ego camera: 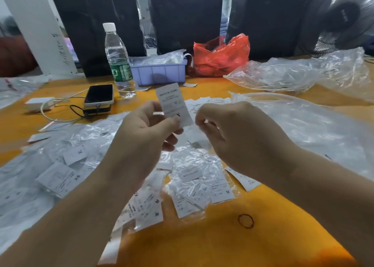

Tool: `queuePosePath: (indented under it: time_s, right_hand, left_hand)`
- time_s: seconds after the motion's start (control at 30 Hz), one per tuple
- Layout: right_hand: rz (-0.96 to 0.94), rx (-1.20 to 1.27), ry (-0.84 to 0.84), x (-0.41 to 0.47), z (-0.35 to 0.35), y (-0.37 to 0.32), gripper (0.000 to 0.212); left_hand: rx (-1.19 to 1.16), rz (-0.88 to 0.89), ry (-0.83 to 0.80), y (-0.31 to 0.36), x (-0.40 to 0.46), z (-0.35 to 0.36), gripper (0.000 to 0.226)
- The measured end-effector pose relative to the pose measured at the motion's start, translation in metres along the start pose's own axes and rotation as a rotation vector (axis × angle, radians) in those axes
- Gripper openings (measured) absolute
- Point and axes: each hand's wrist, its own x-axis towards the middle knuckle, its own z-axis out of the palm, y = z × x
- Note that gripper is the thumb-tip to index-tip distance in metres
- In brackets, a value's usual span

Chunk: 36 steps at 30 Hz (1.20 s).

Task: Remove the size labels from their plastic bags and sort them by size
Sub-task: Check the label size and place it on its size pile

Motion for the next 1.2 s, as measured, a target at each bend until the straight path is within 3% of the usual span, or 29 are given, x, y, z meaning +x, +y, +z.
queuePosePath:
  time_s: [0.1,0.23,0.37,0.47,0.63,0.77,0.83,1.07,1.2]
  right_hand:
    - [0.005,0.140,-0.011,0.018,0.006,-0.010,0.011]
    - [0.097,0.521,-0.024,0.035,0.013,-0.015,0.010]
    - [0.243,0.986,-0.089,0.032,0.024,-0.009,0.014]
    - [0.300,1.159,-0.127,0.029,0.029,0.000,0.019]
    - [0.356,1.427,-0.136,0.027,0.030,0.007,0.028]
    - [0.363,1.461,-0.188,0.026,0.033,0.006,0.036]
    - [0.378,1.458,-0.193,0.026,0.033,0.006,0.042]
    - [0.453,1.389,-0.179,0.026,0.033,0.008,0.048]
    - [0.547,1.285,-0.212,0.028,0.032,0.011,0.028]
  left_hand:
    - [0.039,-0.001,0.109,-0.002,0.004,-0.007,0.036]
    - [0.070,0.012,0.223,-0.004,0.007,-0.014,0.053]
    - [0.152,0.032,0.207,-0.007,0.007,-0.017,0.041]
    - [0.203,0.044,0.140,-0.008,0.006,-0.012,0.021]
    - [0.196,-0.055,0.091,-0.007,0.006,-0.008,0.024]
    - [0.133,-0.123,-0.086,-0.004,0.004,-0.007,0.045]
    - [0.205,-0.105,-0.139,-0.004,0.002,-0.006,0.043]
    - [0.241,-0.025,-0.041,-0.006,0.003,-0.010,0.013]
    - [0.174,-0.006,0.005,-0.004,0.004,-0.011,0.016]
